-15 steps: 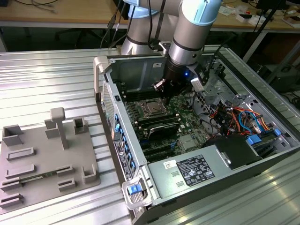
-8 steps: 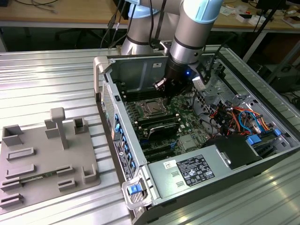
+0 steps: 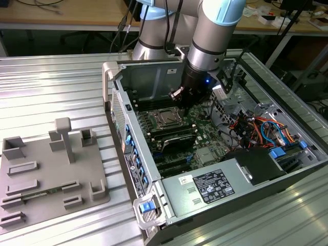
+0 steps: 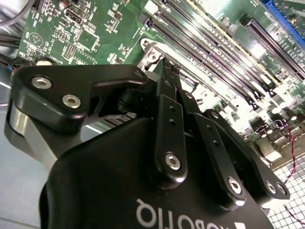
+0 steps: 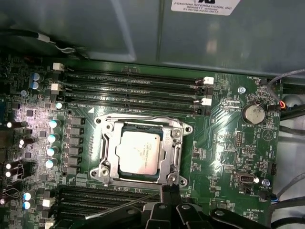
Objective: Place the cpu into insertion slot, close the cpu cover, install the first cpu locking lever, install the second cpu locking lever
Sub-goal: 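Install the second cpu locking lever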
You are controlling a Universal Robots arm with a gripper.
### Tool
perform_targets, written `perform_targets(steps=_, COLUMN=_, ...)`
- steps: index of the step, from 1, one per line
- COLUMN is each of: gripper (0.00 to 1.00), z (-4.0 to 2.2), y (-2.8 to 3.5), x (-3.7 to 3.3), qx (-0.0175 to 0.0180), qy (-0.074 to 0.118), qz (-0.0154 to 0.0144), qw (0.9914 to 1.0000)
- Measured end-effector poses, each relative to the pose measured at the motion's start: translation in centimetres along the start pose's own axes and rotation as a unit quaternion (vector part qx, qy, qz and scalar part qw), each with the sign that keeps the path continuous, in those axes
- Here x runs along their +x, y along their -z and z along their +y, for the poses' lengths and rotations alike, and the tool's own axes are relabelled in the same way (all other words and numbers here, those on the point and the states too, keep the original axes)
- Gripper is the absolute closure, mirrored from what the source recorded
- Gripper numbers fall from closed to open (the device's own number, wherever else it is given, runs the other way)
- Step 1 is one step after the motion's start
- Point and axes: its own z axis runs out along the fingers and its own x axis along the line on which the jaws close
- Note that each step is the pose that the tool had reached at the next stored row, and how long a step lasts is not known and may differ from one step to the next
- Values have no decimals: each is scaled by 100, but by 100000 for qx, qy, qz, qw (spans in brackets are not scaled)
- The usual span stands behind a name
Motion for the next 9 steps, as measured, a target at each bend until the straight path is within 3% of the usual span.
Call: perform_targets(steps=9, gripper=89, z=-48, y=-1, x=4, qx=5, qy=3, qz=-2, qw=100000)
